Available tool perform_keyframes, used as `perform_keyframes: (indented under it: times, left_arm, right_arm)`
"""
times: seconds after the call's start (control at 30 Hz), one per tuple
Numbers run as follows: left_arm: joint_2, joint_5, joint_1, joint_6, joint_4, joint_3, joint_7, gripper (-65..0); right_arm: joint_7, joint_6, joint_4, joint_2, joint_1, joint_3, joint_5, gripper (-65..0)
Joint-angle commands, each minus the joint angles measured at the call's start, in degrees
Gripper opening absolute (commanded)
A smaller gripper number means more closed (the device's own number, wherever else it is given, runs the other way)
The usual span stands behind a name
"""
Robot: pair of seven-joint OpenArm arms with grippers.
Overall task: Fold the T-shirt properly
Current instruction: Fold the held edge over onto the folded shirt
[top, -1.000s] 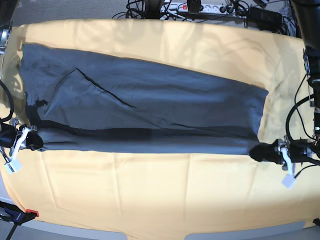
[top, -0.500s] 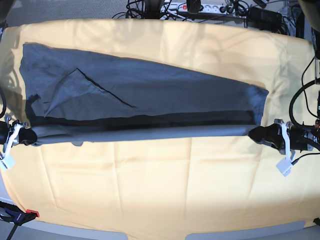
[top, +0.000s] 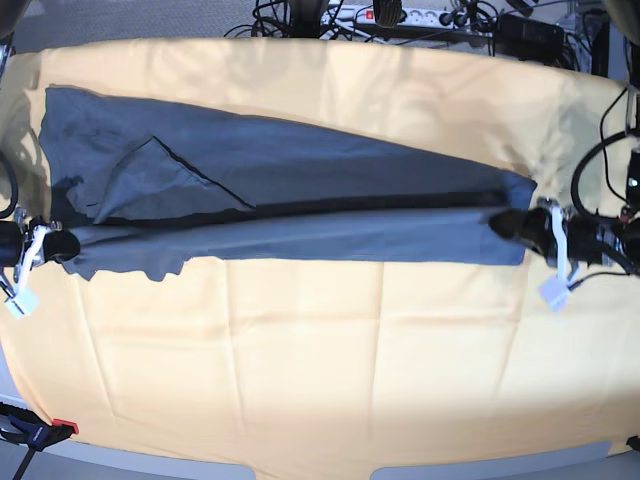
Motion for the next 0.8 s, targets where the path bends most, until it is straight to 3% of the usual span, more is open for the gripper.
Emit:
perform_keyframes:
  times: [0.0, 0.07, 0.13, 0.23, 0.3, 0.4, 0.5, 0.6, 0.77]
  left_arm:
    - [-1.6, -1.0, -0.7, -0.1, 1.2, -0.6, -0.5, -65.0]
    - [-2.0, -1.0, 0.7, -0.2, 1.2, -0.6, -0.5, -65.0]
    - [-2.6, -1.0, 1.8, -1.3, 1.2, -0.6, -0.5, -49.9]
    - [-3.4, -1.0, 2.7, -2.1, 1.2, -0.6, -0.5, -25.4]
    - [-3.8, -1.0, 2.7, -2.1, 1.1, -0.6, -0.5, -21.0]
    - [-3.8, -1.0, 2.7, -2.0, 1.1, -0.6, -0.5, -21.1]
    - [-3.7, -1.0, 2.8, -1.5, 1.1, -0.6, -0.5, -21.1]
    - [-3.7, -1.0, 2.7, -1.0, 1.1, -0.6, -0.5, -21.1]
    - [-3.7, -1.0, 2.7, -1.0, 1.1, -0.6, -0.5, -21.1]
  right_arm:
    - [0.0, 0.1, 0.8, 1.7, 1.7, 0.5, 0.6, -65.0]
    - [-0.8, 0.1, 0.8, 1.7, 1.7, 0.5, 0.6, -64.7]
    - [-1.2, 0.1, 0.8, 1.7, 1.7, 0.5, 0.6, -52.0]
    - [-1.0, 0.1, 0.8, 2.3, 1.8, 0.5, 0.7, -26.1]
    - [-0.7, 0.1, 0.8, 2.3, 2.6, 0.5, 0.6, -17.3]
    - [1.1, 0.1, 0.8, 2.3, 3.6, 0.5, 0.7, -17.0]
    - [6.6, 0.1, 0.7, 1.7, 2.9, 0.5, -0.6, -17.0]
    - [9.6, -0.3, 0.7, -1.0, 2.6, 0.5, -7.4, -17.0]
    - [12.1, -3.5, 0.0, -6.2, 2.4, 0.5, -18.2, -17.0]
